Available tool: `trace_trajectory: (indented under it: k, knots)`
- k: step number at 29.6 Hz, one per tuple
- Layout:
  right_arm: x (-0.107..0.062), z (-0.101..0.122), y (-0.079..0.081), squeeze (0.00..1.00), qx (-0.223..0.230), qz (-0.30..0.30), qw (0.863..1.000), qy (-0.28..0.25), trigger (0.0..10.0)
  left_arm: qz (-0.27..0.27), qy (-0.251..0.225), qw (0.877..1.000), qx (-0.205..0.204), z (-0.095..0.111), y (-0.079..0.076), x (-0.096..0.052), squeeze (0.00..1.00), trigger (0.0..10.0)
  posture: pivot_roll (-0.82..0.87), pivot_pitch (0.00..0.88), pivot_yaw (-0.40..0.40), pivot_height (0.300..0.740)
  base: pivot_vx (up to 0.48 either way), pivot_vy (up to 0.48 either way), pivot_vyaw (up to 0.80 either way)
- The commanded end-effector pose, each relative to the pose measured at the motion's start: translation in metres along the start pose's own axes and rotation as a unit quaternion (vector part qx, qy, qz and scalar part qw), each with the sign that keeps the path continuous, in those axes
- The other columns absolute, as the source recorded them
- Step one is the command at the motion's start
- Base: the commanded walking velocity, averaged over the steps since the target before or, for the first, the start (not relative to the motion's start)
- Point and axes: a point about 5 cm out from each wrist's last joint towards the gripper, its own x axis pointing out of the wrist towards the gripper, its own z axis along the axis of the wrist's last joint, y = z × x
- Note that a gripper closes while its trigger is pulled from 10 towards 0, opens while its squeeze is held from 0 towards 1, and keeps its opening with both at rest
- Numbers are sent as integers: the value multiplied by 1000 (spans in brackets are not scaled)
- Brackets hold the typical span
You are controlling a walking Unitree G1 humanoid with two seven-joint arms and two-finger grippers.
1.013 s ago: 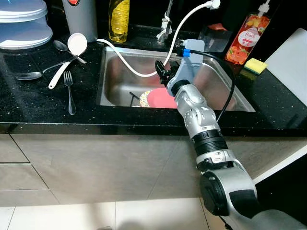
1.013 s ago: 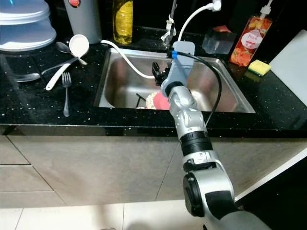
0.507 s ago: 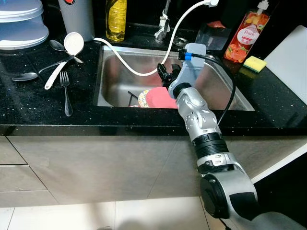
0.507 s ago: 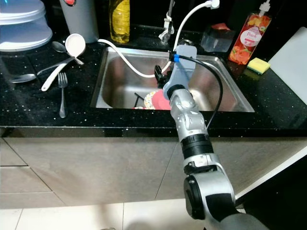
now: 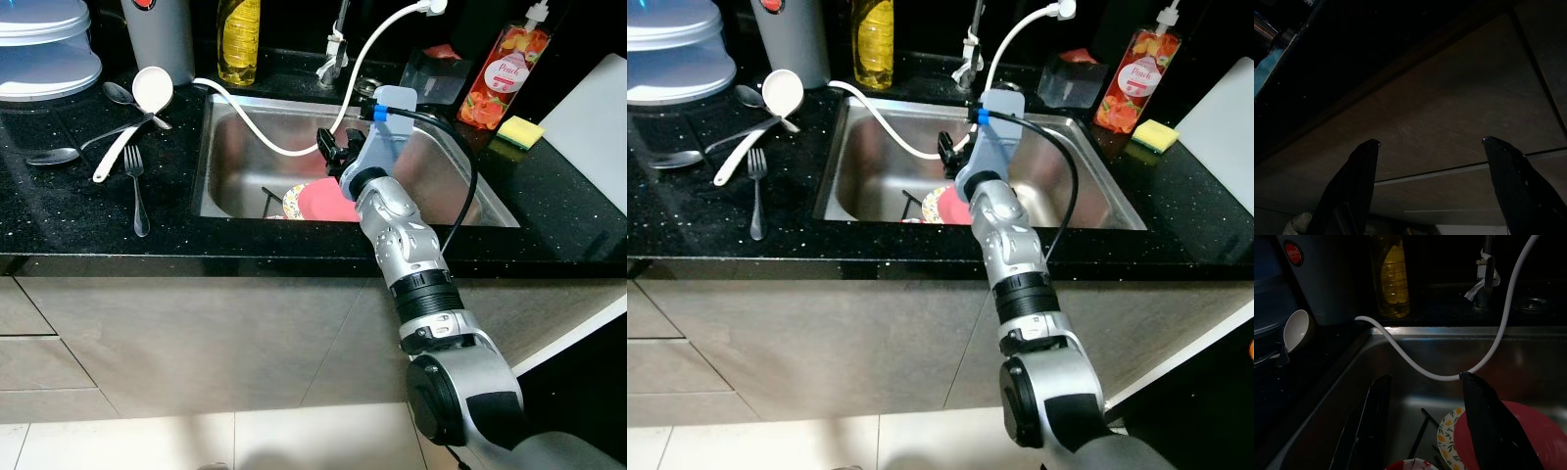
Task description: Kitchen organization
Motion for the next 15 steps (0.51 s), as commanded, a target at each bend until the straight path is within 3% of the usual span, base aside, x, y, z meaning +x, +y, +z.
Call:
trace_trajectory:
  k: [1, 15]
  knots:
    - [0, 1, -4, 0, -1, -4, 1000, 0, 10000, -9, 1, 1000, -12, -2, -7, -3, 0, 10000, 294, 0, -104, 740, 0, 0, 0]
    - [1, 2, -4, 0, -1, -2, 1000, -1, 10000, -11, 5, 1000, -5, -2, -9, -3, 0, 10000, 298, 0, -111, 740, 0, 0, 0]
